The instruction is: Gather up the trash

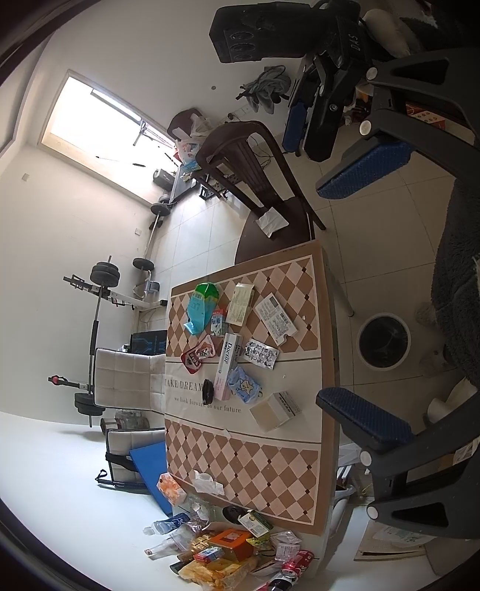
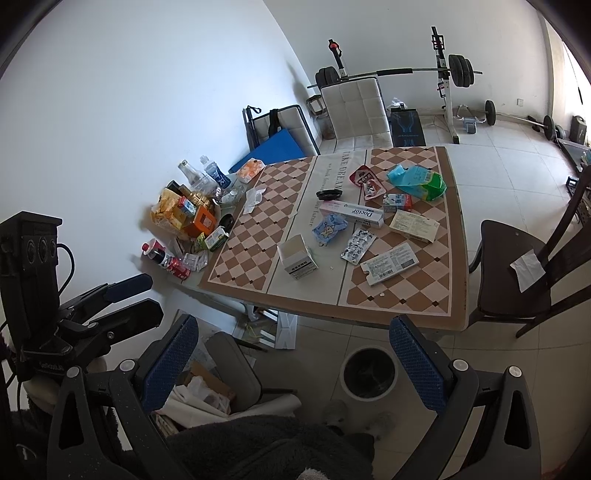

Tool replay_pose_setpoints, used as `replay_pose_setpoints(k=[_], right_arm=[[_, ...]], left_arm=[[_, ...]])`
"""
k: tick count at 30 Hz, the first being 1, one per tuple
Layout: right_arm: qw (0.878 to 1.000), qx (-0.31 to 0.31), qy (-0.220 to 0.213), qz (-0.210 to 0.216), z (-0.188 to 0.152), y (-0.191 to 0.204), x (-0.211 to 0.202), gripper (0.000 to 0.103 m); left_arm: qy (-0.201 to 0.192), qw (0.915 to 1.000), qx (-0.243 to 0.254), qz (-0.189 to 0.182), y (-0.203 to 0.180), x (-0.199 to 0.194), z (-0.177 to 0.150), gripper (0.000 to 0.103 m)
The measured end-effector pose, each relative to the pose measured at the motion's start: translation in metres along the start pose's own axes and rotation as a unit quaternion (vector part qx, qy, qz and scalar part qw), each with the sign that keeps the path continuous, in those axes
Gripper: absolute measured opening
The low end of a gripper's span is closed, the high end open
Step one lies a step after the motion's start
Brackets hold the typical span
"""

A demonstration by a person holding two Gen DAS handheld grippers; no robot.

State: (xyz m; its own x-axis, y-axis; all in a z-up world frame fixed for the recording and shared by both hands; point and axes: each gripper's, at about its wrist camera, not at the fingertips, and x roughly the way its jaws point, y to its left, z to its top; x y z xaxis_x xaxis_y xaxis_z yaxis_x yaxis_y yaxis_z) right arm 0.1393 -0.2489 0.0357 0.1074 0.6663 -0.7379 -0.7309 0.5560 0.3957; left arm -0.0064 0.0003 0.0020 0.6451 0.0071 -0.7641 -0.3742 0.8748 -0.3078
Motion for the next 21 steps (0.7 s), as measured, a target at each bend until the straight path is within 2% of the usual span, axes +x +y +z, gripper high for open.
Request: replay_pose_setpoints(k=[2,5,8,11,16,21], right_arm=[[1.000,0.003,0.000,0.001,0.000,0.000,0.000,0.103],[1.000,0.009,-0.001,0.003,0.002,-0.007,0.003,0.103],[1.000,0.012,-0.007,-0.023,0.008,-0.018,0.010,0.103],[0.998,0.016,-0.004,-0.068,0.018,-0.047,0.030,0.103],[0.991,0.050,0.030,-0.119,0.031,-0.089,0.100,0.103],[0.978,0.112,0.078,-0.155,0.037,-0.138,0.188,0.103]], left_arm=[[-0.002,0.9999,-0.006,0.013,0.000,-0.001,0.000,0.103],[-0.008,0.9968,-0.012,0.078,-0.011,0.004,0.001,0.103],[-0.010,0.9846,-0.029,0.172,0.002,0.028,0.005,0.103],[0.007,0.9681,-0.066,0.242,0.038,0.063,0.008,0.103],[0.085,0.9453,-0.150,0.277,0.108,0.130,0.003,0.103],[0.160,0.9245,-0.236,0.253,0.169,0.196,-0.002,0.103]])
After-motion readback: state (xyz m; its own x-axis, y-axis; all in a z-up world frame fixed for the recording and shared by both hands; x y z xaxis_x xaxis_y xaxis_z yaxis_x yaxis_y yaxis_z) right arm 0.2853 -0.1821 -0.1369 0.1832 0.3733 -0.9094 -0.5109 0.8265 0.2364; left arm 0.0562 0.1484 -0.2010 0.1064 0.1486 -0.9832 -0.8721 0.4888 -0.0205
